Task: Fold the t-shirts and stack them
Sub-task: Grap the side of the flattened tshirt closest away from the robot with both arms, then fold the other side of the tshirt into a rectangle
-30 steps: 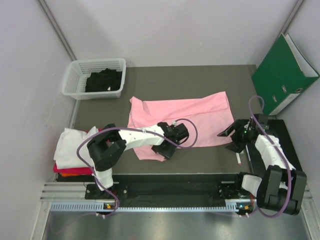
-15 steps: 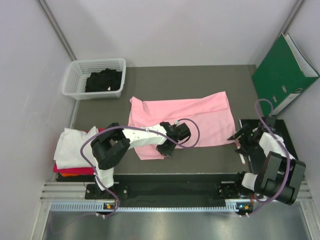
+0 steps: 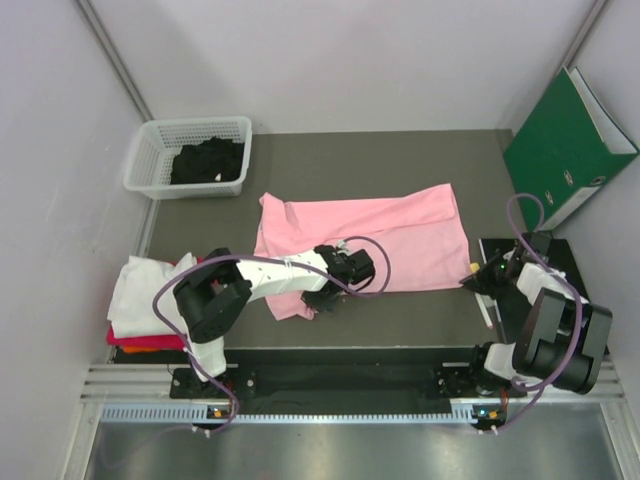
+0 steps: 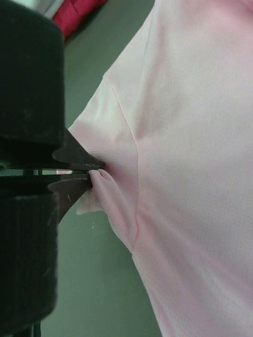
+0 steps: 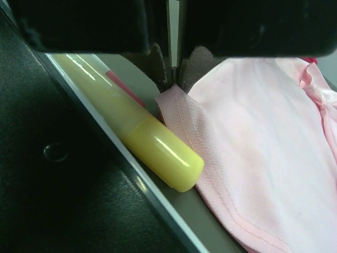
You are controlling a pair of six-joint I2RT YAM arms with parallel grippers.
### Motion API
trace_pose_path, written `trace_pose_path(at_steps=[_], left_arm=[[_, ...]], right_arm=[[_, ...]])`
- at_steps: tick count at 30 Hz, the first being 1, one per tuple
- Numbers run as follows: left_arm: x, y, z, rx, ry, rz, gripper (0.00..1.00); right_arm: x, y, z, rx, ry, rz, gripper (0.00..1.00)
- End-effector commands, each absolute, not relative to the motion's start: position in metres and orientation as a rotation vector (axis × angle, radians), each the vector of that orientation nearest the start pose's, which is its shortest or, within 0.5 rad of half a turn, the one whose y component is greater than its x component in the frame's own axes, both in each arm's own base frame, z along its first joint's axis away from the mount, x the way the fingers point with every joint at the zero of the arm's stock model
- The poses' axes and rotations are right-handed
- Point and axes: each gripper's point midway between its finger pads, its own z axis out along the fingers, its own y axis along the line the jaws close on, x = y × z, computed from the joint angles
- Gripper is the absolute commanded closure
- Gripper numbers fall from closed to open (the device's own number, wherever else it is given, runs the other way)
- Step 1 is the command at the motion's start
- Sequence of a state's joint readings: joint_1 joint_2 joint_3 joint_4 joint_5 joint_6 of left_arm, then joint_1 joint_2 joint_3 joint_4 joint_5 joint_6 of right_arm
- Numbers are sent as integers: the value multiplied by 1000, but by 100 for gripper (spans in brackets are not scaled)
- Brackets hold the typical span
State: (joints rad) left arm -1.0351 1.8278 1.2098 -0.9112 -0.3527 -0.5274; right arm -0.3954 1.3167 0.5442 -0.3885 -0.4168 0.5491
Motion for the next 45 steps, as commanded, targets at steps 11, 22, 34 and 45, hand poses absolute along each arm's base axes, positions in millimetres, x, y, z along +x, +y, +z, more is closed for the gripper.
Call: trace_pose_path(at_steps=[11,22,34,45], left_arm=[[243,-190,93,646,2592,565,100],[308,-175,119,530,2562,531,100],[349,-189,109,549,2555,531,100],[359,-180,110,539,2567,536,100]], right_arm=[[285,-19,77,813,2345,589,99],[329,-4,80,698,2336,705,98],[374,3,82,598,2400,578,97],[428,3,89,533,2416,545,95]])
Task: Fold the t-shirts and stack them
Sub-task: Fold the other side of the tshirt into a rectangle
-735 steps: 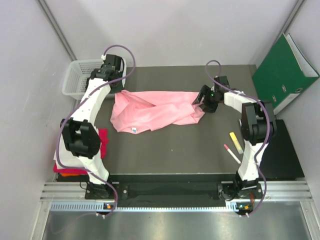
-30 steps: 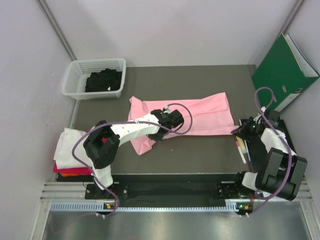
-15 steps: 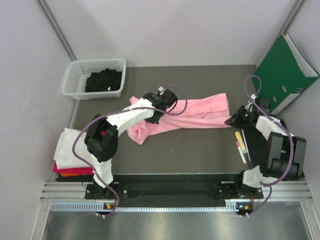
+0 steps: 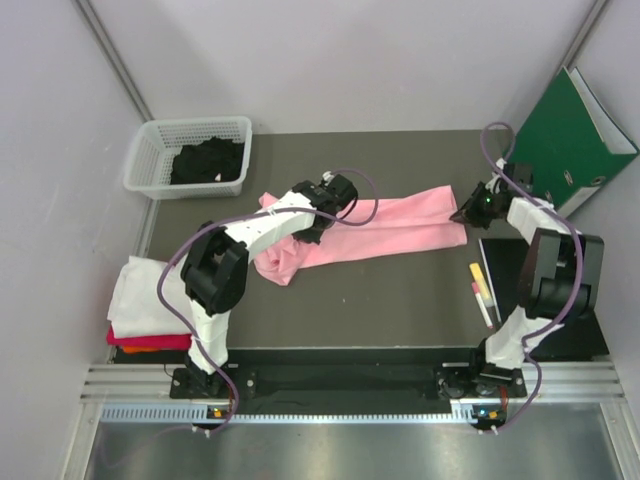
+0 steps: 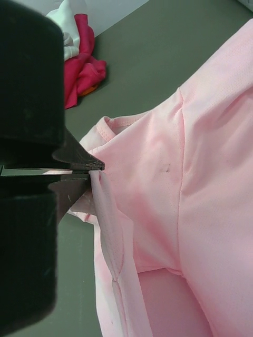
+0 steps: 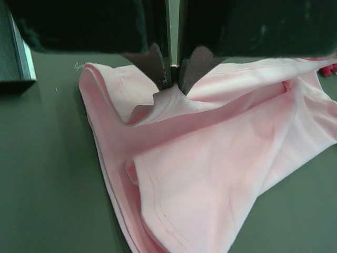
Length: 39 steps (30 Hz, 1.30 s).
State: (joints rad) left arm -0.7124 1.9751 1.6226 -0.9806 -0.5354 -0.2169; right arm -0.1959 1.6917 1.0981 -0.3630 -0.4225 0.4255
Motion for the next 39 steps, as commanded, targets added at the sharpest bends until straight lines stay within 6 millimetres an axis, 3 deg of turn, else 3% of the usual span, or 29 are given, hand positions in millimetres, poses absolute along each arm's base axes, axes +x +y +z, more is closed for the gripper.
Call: trace_pose_path(at_steps=[1,6,8,10,12,13,14,15,18,19,23,24,25,29,30,31,32,33,34,35,36,37,39], left_arm=[[360,-179,110,538,2569,539,100],[364,-178,109,535,2578,539,100],[369,-177,108,533,2579,546,99],[373,-175,105,538,2582,566,94],[379,-177,108,536,2573,560,86],[383,-176,104,545,2580,571,82],[389,-179,107,540,2569,562,78],[393,-178,107,542,2563,575,68],[409,-179,109,553,2537,615,52],[414,-179,103,582,2534,647,51],[445,-179,116,562,2448,728,53],[450,-175,111,521,2466,742,47],[458,-179,124,469,2451,706,43],[440,-177,126,381,2536,585,29],[435,-175,144,318,2523,502,28],[419,-173,129,323,2589,434,28],[412,-173,131,293,2604,362,28],[413,-167,156,181,2557,247,28],[399,-158,142,164,2605,209,28],[392,-163,145,139,2621,74,28],[394,-152,164,52,2570,-9,25],[383,-147,152,46,2605,-46,24],[376,-139,156,58,2581,-45,21]], right_arm=[[430,7,78,531,2448,549,95],[443,11,60,539,2520,544,87],[446,12,54,541,2538,540,73],[447,11,53,544,2544,505,47],[447,10,55,533,2529,470,33],[448,9,58,528,2523,458,21],[449,9,59,524,2521,454,18],[449,11,59,516,2526,454,16],[447,11,51,517,2557,441,14],[445,11,49,517,2565,437,14],[439,12,45,519,2588,418,13],[438,12,49,516,2580,408,13],[436,11,49,517,2578,404,13],[426,10,61,504,2574,389,13],[425,10,68,495,2560,386,13],[420,10,68,494,2567,383,13],[418,9,72,493,2561,378,13],[417,11,79,483,2547,384,13],[413,11,78,480,2552,385,13],[411,12,81,483,2550,386,13],[410,12,84,479,2543,390,13],[407,13,83,480,2549,394,12],[406,15,82,486,2551,406,12]])
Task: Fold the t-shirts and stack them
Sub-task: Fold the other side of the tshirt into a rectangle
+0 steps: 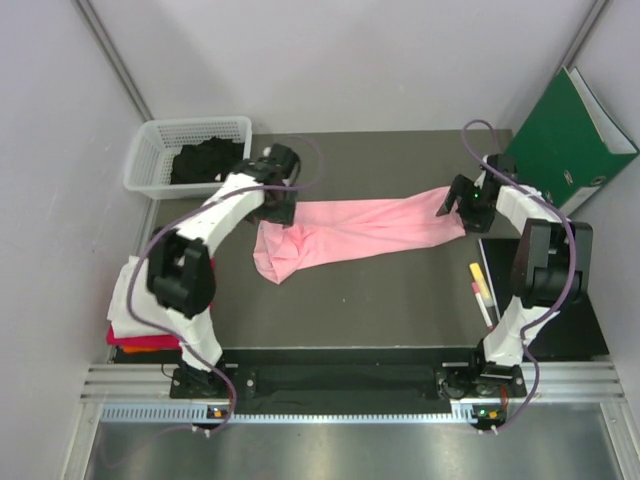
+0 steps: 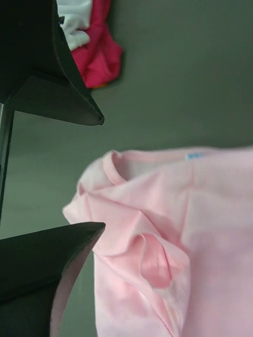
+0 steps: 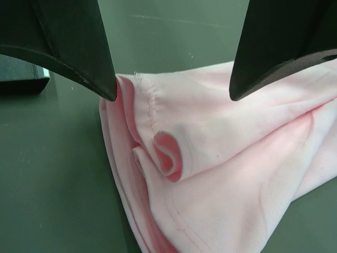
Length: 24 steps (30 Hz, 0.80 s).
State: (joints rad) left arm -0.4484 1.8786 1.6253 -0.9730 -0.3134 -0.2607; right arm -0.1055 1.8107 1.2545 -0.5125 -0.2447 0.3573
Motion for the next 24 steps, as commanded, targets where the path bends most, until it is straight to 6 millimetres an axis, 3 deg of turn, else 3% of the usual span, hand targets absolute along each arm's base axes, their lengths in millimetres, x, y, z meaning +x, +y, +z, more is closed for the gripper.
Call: trace_pose_path(at_steps=[1,7,13,24], left_arm=[[369,-135,148,67,2607,-18,21],[349,-129,118,128,2732,37,25],[356,-144,115,143,2718,-62,29],[347,-162,76,330,2800,-15,37]], right_arm=[[405,16,80,489,2557,412,12],[406,20,74,495,2570,441,12],[407,21,71,500,2575,453,12],[412,24,62,501,2592,477,13]])
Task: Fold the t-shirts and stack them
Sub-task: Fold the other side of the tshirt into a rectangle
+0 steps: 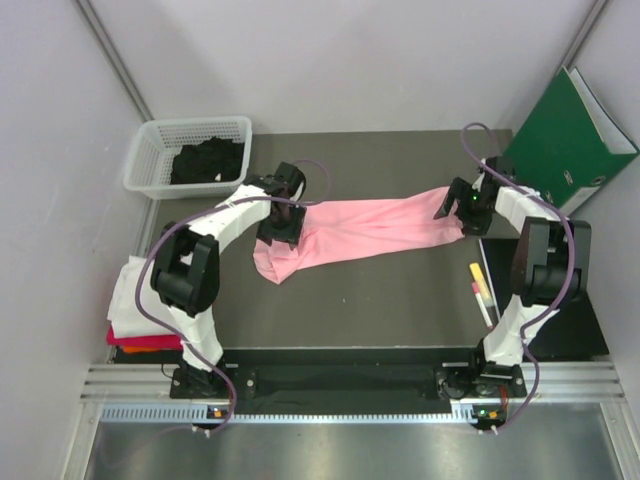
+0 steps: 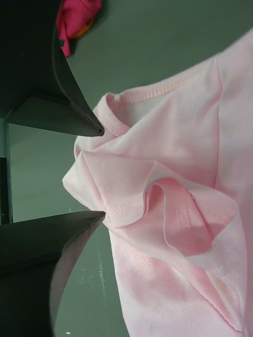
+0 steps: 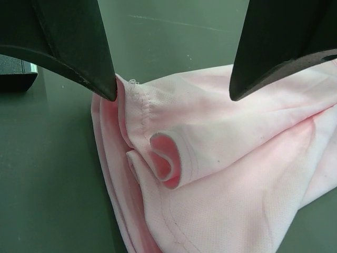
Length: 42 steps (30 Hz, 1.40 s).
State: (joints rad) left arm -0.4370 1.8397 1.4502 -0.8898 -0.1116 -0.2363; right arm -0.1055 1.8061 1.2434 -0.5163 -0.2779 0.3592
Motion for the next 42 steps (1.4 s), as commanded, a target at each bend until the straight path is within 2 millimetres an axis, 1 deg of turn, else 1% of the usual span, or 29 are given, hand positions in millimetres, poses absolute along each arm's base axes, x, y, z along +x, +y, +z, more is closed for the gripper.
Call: trace_pose_path(at_steps=[1,4,10,13,15,17,18,19,21,22,24,25,28,30,33,34,36,37,38,39,41,42], left_arm=[[346,-166,74,347,2803,-20,37],[345,-174,68,383,2815,-16,37],[342,-179,53,418,2845,4,41],[340,-183,49,438,2850,0,42],[339,-181,47,435,2854,16,45],[339,-179,44,434,2861,29,52],[339,-179,44,435,2858,37,58],[340,-177,46,430,2855,47,66],[341,-174,48,424,2847,66,76],[342,-173,50,423,2838,78,86],[343,-172,53,425,2834,90,94],[346,-170,57,419,2820,106,100],[350,-164,70,398,2790,146,100],[355,-159,83,369,2755,170,100],[368,-148,104,308,2699,192,100],[376,-146,113,286,2675,192,100],[386,-138,123,249,2656,192,100],[390,-135,123,243,2656,196,100],[394,-128,121,236,2664,212,100],[397,-126,125,234,2660,216,100],[403,-121,121,238,2669,236,100],[406,-120,122,235,2663,238,100]], right_arm=[[412,24,62,502,2592,482,13],[414,25,61,501,2593,488,13],[415,25,59,493,2603,488,12],[413,25,57,488,2612,488,12],[414,25,57,490,2611,488,13],[414,25,57,493,2610,491,13],[414,25,56,495,2610,492,13],[414,25,57,492,2609,493,13],[413,26,56,499,2611,497,13],[413,26,56,498,2610,497,12],[411,26,55,501,2611,497,13],[410,26,55,500,2612,495,13],[407,25,53,504,2617,489,12],[406,24,54,506,2616,476,12],[404,21,55,506,2616,450,12],[403,20,55,510,2618,438,12],[401,15,57,517,2616,401,12],[400,14,58,516,2618,390,12],[400,11,62,517,2608,370,12],[398,10,64,517,2609,356,13],[396,7,70,508,2598,334,13],[394,7,69,505,2600,329,14]])
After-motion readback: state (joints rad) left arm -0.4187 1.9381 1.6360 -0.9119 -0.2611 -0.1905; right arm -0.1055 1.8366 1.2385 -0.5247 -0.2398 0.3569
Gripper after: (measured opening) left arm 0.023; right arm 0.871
